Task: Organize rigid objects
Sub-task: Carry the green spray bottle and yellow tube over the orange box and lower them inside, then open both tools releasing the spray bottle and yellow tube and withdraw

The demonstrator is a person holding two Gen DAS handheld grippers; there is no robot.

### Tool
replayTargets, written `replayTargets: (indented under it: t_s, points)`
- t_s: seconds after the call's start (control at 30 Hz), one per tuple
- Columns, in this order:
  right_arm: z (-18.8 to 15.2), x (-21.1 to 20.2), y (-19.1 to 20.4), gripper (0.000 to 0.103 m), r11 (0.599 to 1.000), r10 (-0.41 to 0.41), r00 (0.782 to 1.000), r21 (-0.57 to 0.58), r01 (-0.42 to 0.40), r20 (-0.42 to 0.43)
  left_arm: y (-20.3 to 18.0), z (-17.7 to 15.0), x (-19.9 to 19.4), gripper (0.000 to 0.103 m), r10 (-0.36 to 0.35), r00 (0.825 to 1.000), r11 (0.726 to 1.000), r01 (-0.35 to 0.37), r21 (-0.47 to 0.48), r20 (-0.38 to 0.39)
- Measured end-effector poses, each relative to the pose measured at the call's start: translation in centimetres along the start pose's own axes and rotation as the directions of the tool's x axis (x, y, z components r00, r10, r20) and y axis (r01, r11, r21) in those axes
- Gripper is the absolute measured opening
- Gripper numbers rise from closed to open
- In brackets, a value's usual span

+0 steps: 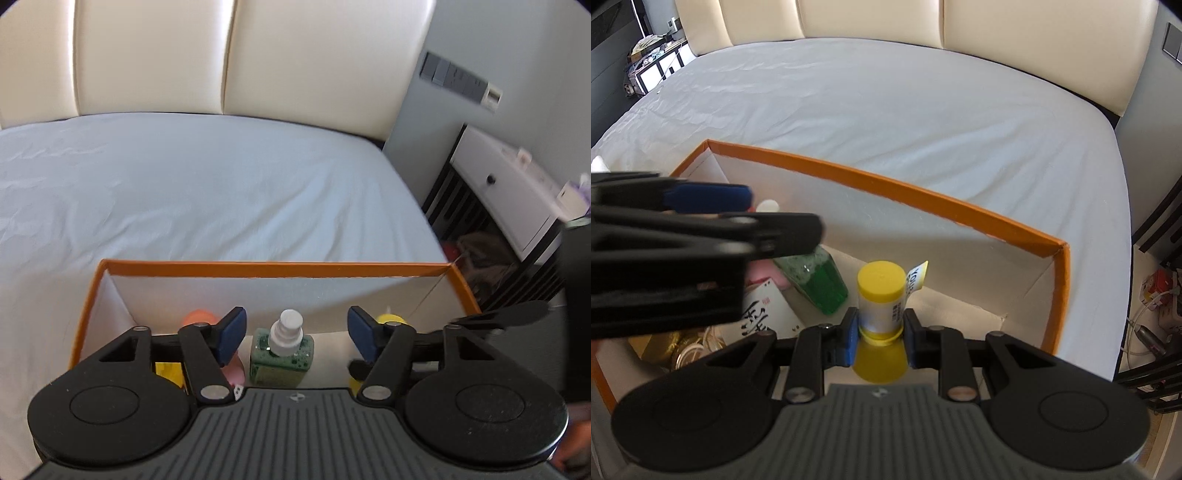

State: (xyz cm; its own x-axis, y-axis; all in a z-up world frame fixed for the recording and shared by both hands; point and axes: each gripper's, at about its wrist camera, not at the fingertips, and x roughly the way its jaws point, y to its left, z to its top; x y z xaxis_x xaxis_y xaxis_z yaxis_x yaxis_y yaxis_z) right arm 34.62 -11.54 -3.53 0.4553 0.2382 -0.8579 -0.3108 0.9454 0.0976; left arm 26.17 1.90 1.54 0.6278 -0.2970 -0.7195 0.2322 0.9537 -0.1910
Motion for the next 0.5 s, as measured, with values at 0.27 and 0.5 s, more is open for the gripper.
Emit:
replayTargets:
  t_s: [0.27, 0.5]
  points:
    - [0.8, 1.5, 0.3, 0.024, 0.999, -0.026, 0.999, 0.037, 0.025, 0.042, 2.5, -1.4, -2.6, 0.066, 0.011, 0.997, 0.996, -0.004, -0.094, 0.078]
    - [1.0, 2.6, 0.4, 0.024, 0.999, -0.036, 0.997, 0.031, 0.034, 0.068, 3.2, -2.4, -1.9, 0.066, 0.018, 0.996, 0.99, -0.006, -0.142, 0.083]
